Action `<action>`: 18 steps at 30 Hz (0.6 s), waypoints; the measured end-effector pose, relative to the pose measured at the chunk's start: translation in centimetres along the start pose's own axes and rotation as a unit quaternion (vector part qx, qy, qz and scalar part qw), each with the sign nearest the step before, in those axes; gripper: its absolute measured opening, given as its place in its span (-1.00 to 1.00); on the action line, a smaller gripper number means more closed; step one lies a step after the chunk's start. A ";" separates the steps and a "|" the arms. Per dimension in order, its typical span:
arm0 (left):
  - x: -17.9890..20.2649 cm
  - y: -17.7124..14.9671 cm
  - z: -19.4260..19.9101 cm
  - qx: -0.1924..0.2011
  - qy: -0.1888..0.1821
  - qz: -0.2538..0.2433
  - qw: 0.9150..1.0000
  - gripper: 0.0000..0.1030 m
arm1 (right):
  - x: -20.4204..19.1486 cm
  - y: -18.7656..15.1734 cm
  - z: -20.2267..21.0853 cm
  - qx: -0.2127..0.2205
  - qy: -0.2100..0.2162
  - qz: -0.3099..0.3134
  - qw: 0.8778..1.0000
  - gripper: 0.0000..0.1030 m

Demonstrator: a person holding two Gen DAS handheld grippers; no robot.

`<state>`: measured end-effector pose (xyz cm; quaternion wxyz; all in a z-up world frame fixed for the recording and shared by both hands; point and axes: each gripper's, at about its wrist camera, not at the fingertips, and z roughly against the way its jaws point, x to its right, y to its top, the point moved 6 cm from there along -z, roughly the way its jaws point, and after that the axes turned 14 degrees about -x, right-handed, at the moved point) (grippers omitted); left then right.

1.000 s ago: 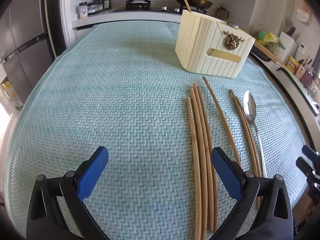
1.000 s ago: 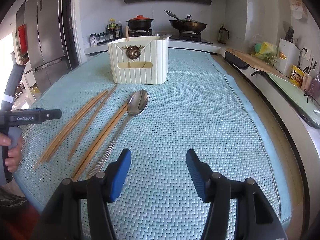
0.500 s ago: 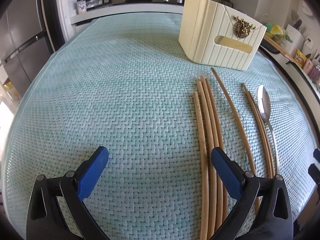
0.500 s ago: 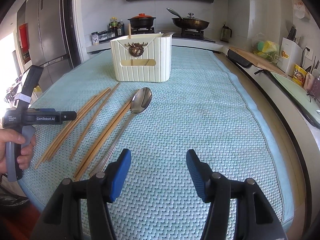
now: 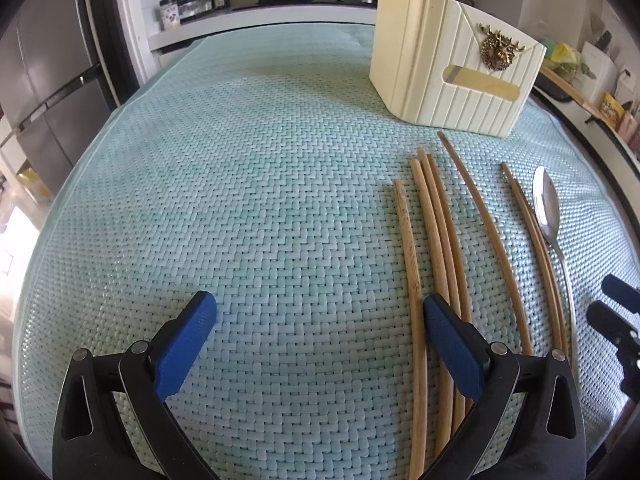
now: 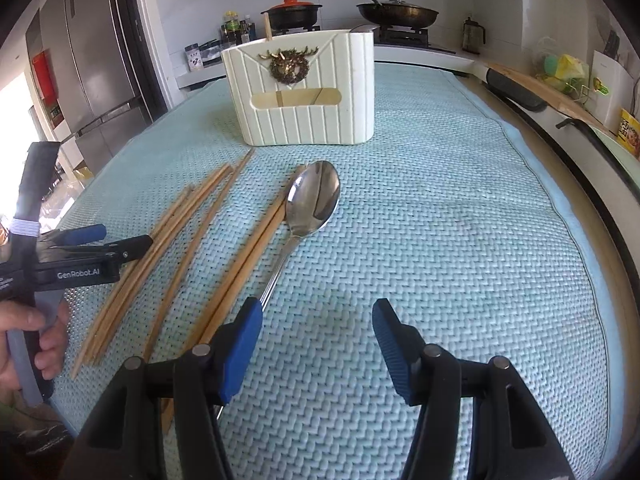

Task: Organize utensils
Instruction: 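Grasp the second steel spoon with the right tool while the left tool grasps a chopstick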

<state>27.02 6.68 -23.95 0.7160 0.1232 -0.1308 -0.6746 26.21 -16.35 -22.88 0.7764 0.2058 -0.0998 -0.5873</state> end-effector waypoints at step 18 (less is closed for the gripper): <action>-0.1 -0.2 0.2 0.002 0.001 -0.001 1.000 0.99 | 1.1 2.0 -1.5 -0.015 -0.073 0.002 0.997 -0.32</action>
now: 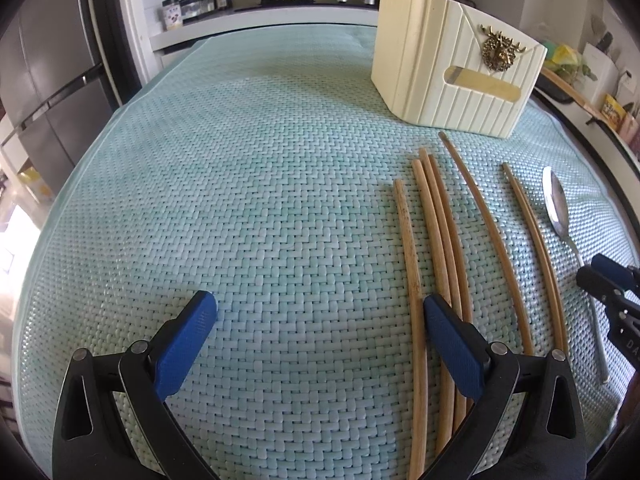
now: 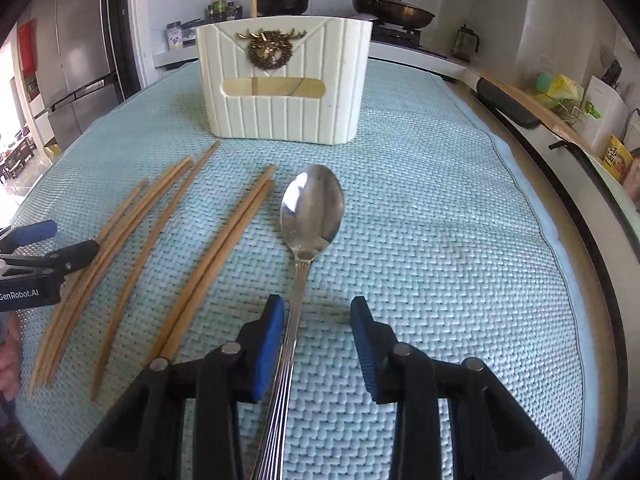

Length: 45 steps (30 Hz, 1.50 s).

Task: Organize utensils
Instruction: 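Grasp the second steel spoon with the right tool while the left tool grasps a chopstick, then lift the spoon with the right tool while the left tool carries the chopstick above the holder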

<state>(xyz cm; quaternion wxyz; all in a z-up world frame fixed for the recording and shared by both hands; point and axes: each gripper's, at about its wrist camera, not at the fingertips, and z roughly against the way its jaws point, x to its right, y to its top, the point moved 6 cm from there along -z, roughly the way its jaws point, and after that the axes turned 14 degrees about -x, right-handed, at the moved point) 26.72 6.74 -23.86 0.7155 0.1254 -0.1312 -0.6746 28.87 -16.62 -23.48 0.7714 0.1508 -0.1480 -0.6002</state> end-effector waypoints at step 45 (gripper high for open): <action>2.8 6.0 1.0 -0.003 -0.080 -0.082 0.993 -0.92 | 1.0 7.1 1.8 0.047 0.107 0.044 0.992 -0.19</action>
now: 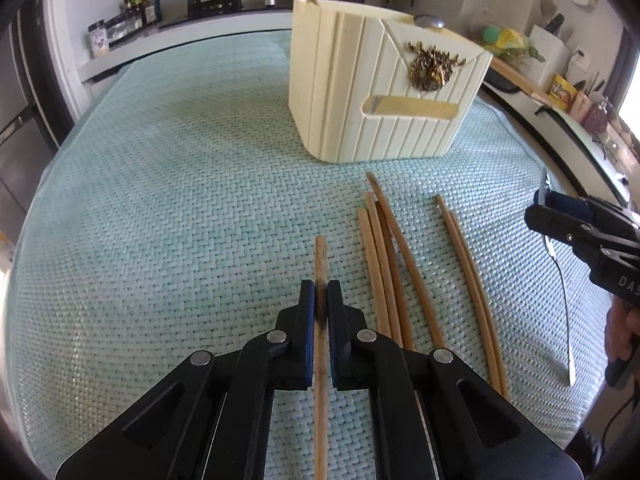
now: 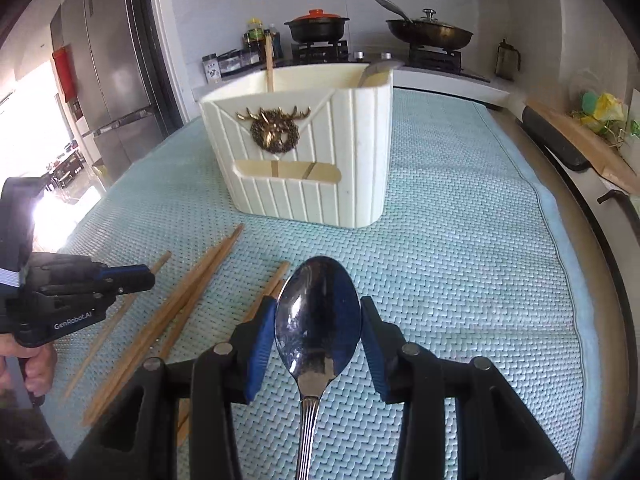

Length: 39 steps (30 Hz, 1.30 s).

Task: Organize utensils
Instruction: 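Lift the spoon with the right tool while the left tool carries the chopstick above the holder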

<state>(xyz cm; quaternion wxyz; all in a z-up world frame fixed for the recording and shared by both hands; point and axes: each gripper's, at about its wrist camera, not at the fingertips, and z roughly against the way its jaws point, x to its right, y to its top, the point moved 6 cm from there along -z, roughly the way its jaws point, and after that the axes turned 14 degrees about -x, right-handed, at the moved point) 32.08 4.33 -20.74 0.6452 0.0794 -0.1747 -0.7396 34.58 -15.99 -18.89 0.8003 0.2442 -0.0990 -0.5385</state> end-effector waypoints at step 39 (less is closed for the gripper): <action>-2.5 2.8 18.0 0.197 -0.082 0.051 0.976 -0.93 | -1.5 2.9 14.9 0.148 0.014 0.009 0.989 -0.19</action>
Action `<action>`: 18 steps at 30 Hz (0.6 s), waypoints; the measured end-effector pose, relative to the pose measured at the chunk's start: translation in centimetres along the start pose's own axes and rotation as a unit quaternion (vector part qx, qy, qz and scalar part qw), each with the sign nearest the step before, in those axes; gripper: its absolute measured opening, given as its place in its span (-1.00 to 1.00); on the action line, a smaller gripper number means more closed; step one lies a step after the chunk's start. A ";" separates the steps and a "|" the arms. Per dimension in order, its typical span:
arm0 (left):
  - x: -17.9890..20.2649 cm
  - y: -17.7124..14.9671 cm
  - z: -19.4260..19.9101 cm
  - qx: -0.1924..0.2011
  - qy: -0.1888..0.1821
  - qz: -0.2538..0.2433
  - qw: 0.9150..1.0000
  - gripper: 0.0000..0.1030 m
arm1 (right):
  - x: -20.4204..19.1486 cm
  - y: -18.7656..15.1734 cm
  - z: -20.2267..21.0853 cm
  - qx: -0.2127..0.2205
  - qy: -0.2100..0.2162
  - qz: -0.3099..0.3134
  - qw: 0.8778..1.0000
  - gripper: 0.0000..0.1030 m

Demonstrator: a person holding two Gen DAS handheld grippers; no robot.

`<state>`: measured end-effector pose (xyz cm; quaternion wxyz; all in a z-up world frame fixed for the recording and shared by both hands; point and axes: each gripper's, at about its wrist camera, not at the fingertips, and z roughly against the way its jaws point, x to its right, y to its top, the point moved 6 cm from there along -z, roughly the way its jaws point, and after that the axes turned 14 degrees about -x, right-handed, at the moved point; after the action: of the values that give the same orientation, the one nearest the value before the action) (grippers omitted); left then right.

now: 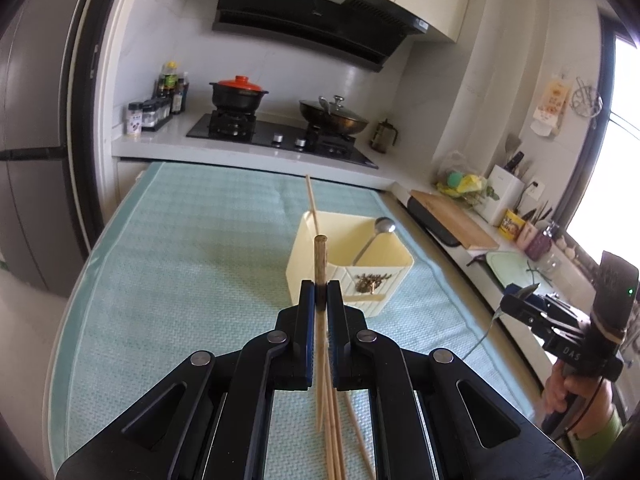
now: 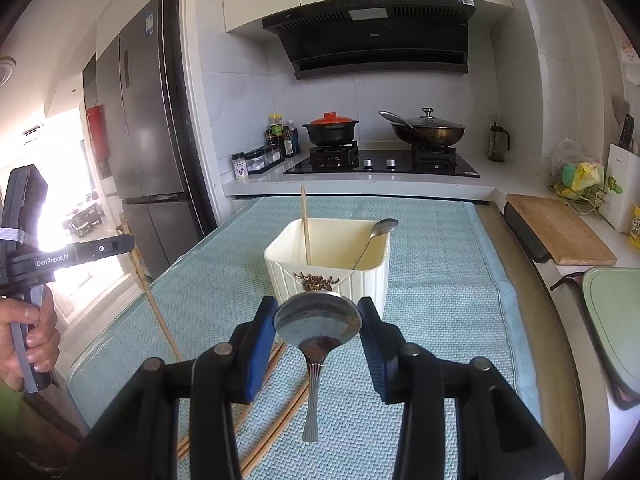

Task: Organize utensils
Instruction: 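Lift the spoon with the right tool while the left tool carries the chopstick above the holder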

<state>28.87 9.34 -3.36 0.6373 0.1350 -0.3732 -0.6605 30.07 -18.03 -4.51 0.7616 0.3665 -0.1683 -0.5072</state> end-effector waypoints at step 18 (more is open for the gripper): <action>2.5 10.8 2.7 0.059 -0.016 -0.027 0.998 -0.93 | 1.2 11.4 3.1 0.064 -0.028 0.031 0.997 -0.19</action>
<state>34.76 8.86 6.45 0.6045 0.1715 -0.4178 -0.6562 35.98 -17.82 5.75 0.7469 0.3947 -0.2328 -0.4818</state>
